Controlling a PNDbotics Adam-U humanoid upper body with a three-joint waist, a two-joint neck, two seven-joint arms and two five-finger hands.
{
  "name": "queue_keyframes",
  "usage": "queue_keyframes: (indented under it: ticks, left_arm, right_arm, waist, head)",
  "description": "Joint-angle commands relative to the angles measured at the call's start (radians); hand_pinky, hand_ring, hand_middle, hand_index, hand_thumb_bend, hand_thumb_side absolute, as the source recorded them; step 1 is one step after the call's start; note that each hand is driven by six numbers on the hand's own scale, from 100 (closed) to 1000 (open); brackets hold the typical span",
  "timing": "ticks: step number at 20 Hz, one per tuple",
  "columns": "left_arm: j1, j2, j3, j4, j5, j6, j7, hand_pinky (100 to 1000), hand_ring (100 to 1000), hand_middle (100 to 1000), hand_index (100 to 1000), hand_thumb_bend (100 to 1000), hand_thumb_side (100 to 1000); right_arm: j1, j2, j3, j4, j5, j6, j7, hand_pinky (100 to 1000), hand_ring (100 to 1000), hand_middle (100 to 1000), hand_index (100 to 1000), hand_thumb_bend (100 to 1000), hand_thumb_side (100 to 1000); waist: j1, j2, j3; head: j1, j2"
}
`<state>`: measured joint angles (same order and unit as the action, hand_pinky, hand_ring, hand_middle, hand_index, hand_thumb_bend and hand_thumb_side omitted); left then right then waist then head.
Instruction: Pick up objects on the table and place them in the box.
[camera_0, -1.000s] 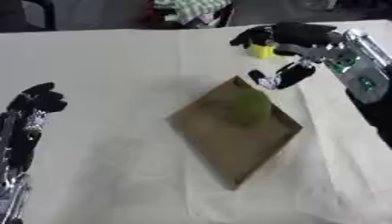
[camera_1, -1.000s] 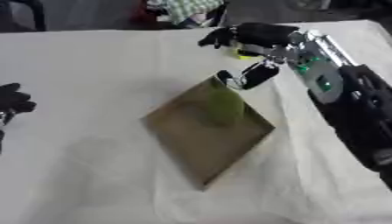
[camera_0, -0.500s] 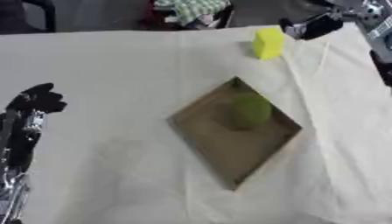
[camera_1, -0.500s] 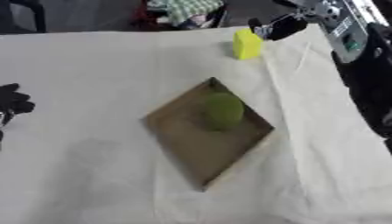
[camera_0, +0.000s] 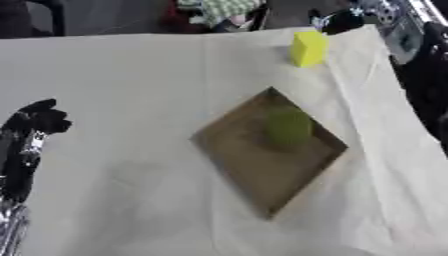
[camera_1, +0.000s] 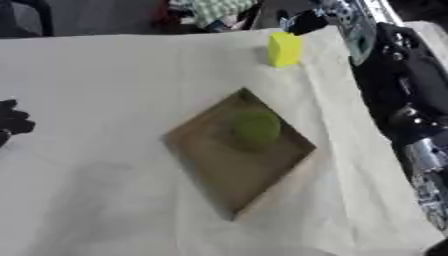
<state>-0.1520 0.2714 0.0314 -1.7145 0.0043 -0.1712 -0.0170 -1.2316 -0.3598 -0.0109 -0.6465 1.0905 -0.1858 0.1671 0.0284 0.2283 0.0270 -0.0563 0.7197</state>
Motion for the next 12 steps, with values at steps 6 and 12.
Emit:
queue_keyframes:
  ticks: [6, 12]
  left_arm:
    - [-0.024, 0.012, -0.011, -0.016, 0.006, -0.001, -0.015, 717, 639, 608, 805, 335, 737]
    - [-0.027, 0.008, -0.014, -0.016, 0.008, -0.001, -0.02, 718, 640, 608, 805, 333, 739]
  right_arm:
    - [-0.043, 0.06, -0.071, 0.063, 0.046, 0.179, -0.121, 937, 985, 977, 1000, 100, 475]
    - [-0.031, 0.086, -0.077, 0.099, 0.065, 0.237, -0.141, 944, 987, 975, 1000, 100, 532]
  waist:
    - [0.003, -0.006, 0.029]
    - [0.005, -0.003, 0.036]
  head:
    - [-0.039, -0.023]
    - [-0.05, -0.026]
